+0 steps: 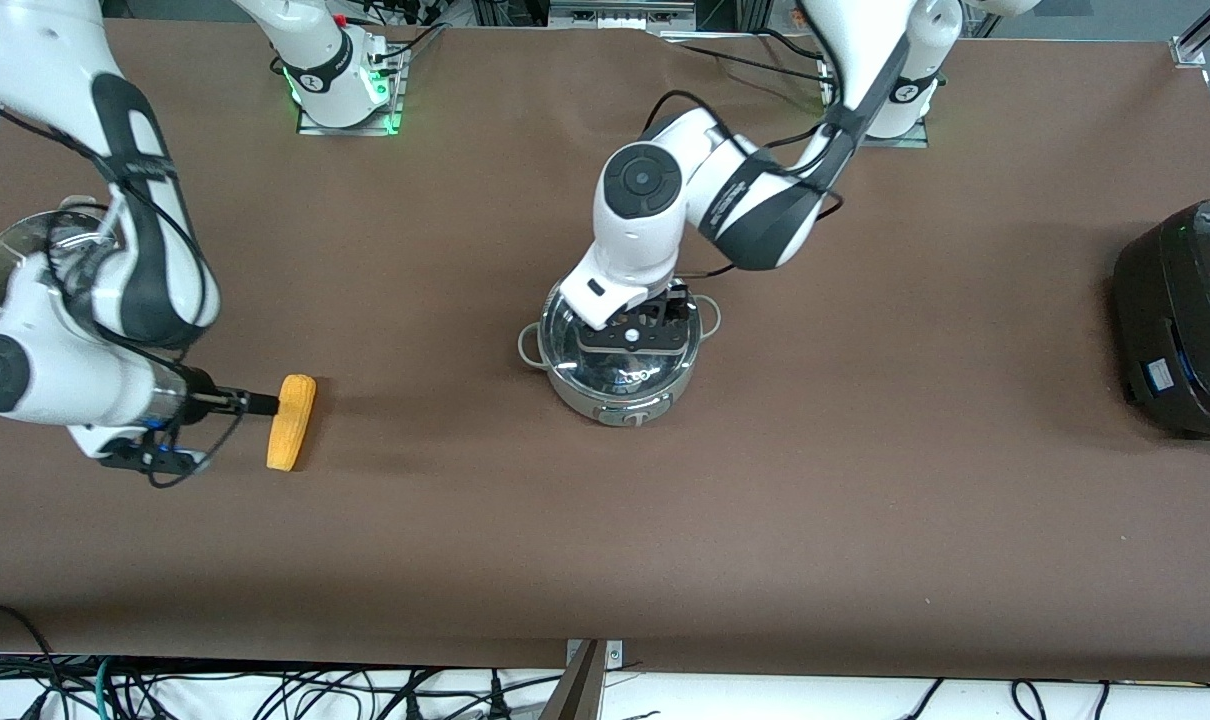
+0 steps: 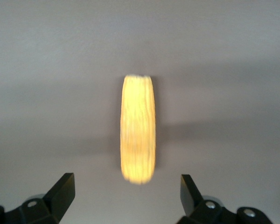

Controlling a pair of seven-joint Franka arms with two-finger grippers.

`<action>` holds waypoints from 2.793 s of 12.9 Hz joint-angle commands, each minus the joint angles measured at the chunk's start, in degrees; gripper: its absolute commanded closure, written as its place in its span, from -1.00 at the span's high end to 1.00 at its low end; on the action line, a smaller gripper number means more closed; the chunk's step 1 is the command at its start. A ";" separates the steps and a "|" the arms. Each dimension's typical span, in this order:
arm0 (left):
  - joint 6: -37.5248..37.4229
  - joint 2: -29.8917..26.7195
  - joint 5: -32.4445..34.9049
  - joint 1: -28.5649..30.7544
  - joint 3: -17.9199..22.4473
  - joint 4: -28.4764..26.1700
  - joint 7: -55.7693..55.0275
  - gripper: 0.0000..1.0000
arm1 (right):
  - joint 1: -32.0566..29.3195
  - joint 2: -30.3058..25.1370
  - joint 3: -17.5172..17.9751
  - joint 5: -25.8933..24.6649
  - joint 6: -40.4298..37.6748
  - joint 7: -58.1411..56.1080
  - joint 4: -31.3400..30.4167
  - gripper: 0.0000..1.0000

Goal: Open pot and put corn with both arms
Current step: 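Reach the left gripper to the lid knob while the right gripper reaches the corn, then grasp the lid knob with the left gripper while the right gripper grasps the corn, then lift the lid aside with the left gripper while the right gripper carries corn over pot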

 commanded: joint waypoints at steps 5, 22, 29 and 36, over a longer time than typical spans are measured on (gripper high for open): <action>-0.29 1.28 -0.71 -1.63 0.25 0.60 0.74 1.00 | 0.48 1.72 -0.02 0.63 21.96 -0.25 -13.37 1.00; -20.12 -9.77 -0.88 8.97 0.25 4.45 12.28 -1.00 | 1.18 -9.88 10.69 0.54 5.29 8.36 -6.98 -1.00; -23.89 -12.79 4.29 35.45 1.04 -4.11 56.97 -1.00 | 18.63 -4.63 20.64 -8.75 5.29 39.00 3.55 -1.00; 9.63 -14.72 2.90 40.38 0.60 -36.66 57.60 0.99 | 28.86 9.62 20.46 -20.01 6.34 52.13 13.68 -1.00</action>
